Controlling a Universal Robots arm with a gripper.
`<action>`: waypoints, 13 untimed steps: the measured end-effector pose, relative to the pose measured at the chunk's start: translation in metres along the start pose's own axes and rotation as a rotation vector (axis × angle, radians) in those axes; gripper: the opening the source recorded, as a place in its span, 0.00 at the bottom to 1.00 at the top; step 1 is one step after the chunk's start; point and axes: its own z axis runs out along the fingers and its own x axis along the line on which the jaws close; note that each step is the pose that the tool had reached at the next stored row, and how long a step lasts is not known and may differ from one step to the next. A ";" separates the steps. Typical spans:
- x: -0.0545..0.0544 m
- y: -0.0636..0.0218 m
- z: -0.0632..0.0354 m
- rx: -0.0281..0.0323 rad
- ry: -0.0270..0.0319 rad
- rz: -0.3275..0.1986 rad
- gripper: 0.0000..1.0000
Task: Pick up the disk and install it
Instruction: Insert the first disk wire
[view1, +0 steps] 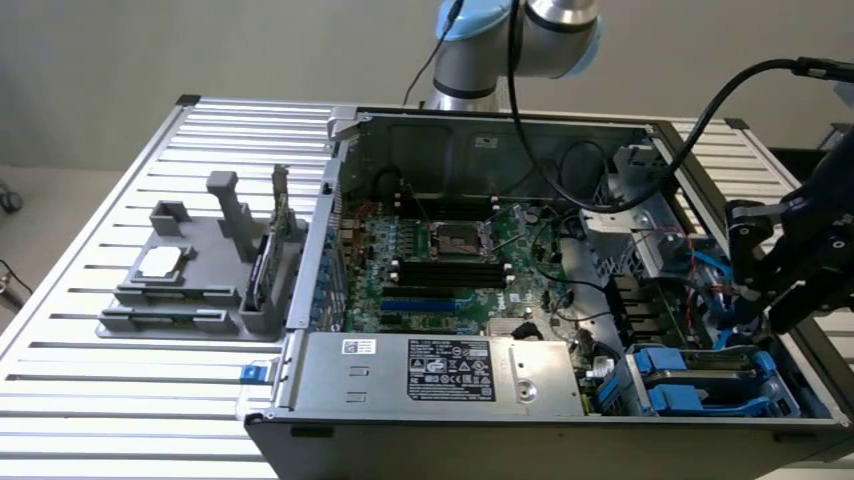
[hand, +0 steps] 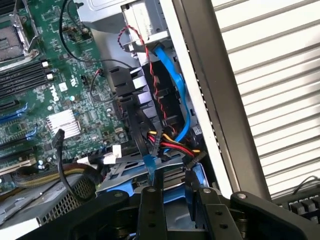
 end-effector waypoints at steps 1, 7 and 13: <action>-0.001 0.0008 0.0001 0.0014 -0.0005 0.004 0.31; -0.004 0.0022 0.0023 0.0078 -0.0028 0.065 0.31; -0.004 0.0021 0.0093 0.0107 -0.0042 0.174 0.31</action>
